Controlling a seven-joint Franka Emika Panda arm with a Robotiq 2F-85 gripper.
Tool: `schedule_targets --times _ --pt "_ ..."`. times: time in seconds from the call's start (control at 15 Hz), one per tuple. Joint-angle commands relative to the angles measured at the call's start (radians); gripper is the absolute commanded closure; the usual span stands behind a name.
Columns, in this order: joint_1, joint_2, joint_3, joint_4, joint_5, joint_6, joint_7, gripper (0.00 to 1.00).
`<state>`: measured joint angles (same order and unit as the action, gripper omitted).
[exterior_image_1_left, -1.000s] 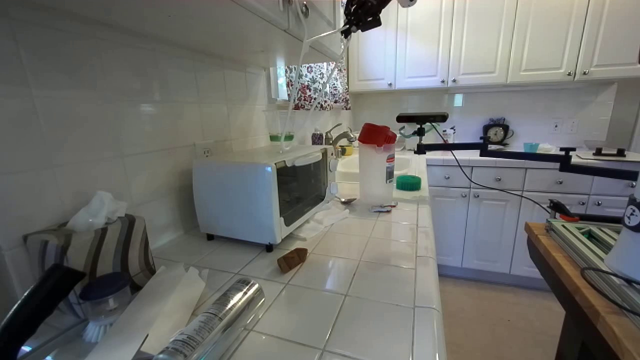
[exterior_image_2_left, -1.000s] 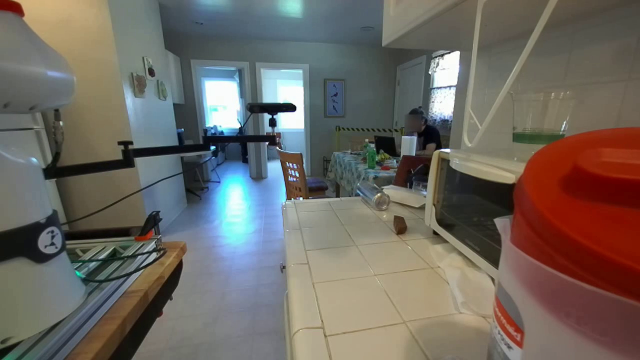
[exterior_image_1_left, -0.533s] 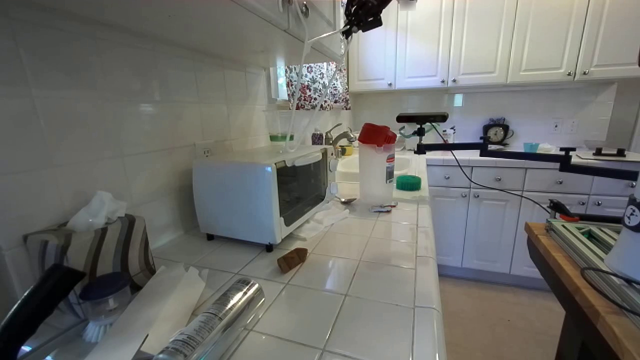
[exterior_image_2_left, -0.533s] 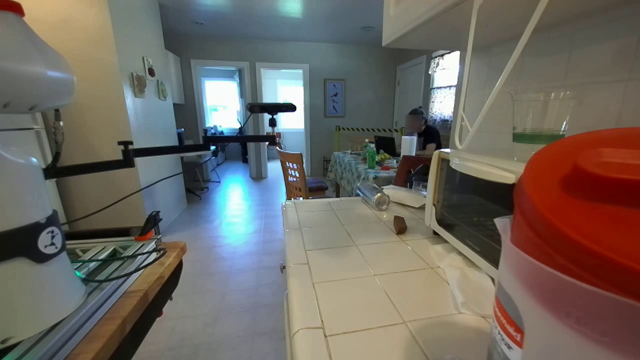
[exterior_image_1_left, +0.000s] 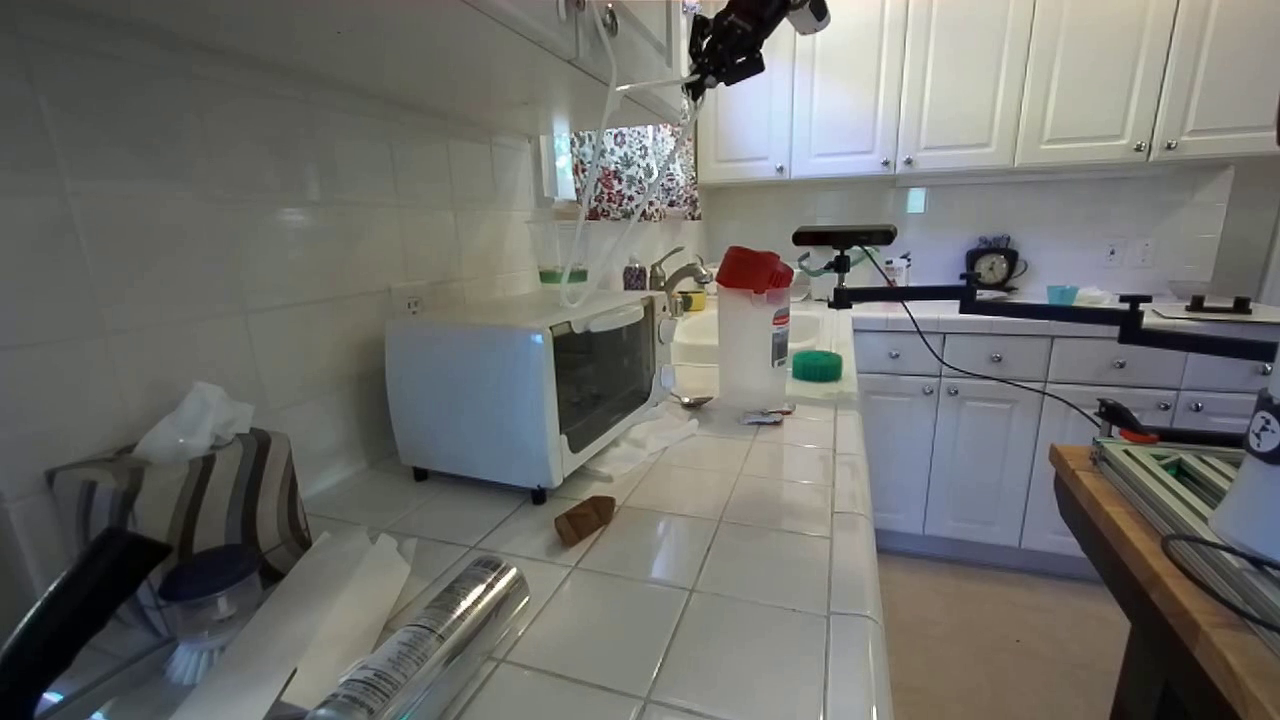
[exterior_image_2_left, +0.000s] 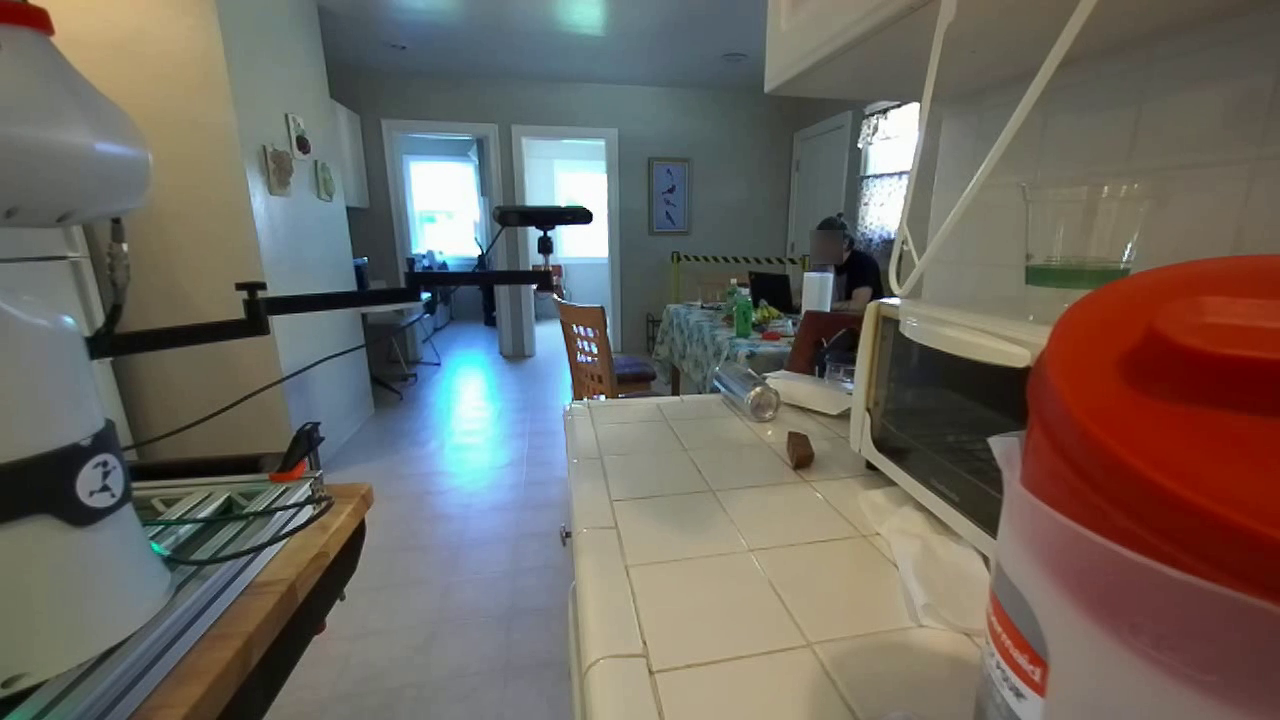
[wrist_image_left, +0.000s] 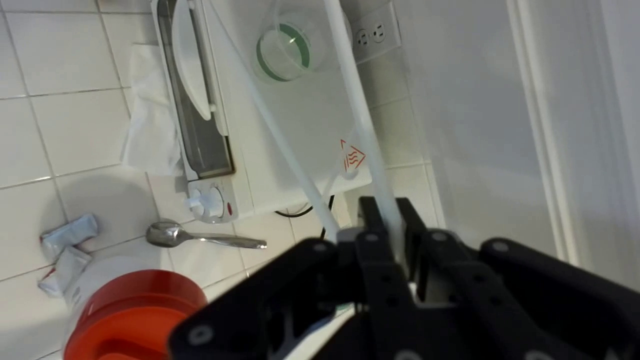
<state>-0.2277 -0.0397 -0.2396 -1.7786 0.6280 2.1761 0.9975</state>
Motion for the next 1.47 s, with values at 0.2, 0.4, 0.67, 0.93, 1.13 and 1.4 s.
schedule_targets --times 0.2,0.4,0.67,0.93,1.13,1.4 --pt "-0.009 0.069 -0.008 0.050 0.004 -0.074 0.013 0.97" --pt "-0.008 0.092 -0.005 0.059 -0.003 -0.088 0.018 0.97" --pt "-0.005 0.117 -0.001 0.082 -0.011 -0.113 0.024 0.97" --pt "0.002 0.142 0.008 0.106 -0.026 -0.132 0.030 0.97" --pt "0.005 0.163 0.016 0.121 -0.037 -0.148 0.032 0.97" --pt "0.006 0.190 0.022 0.135 -0.045 -0.159 0.034 0.97"
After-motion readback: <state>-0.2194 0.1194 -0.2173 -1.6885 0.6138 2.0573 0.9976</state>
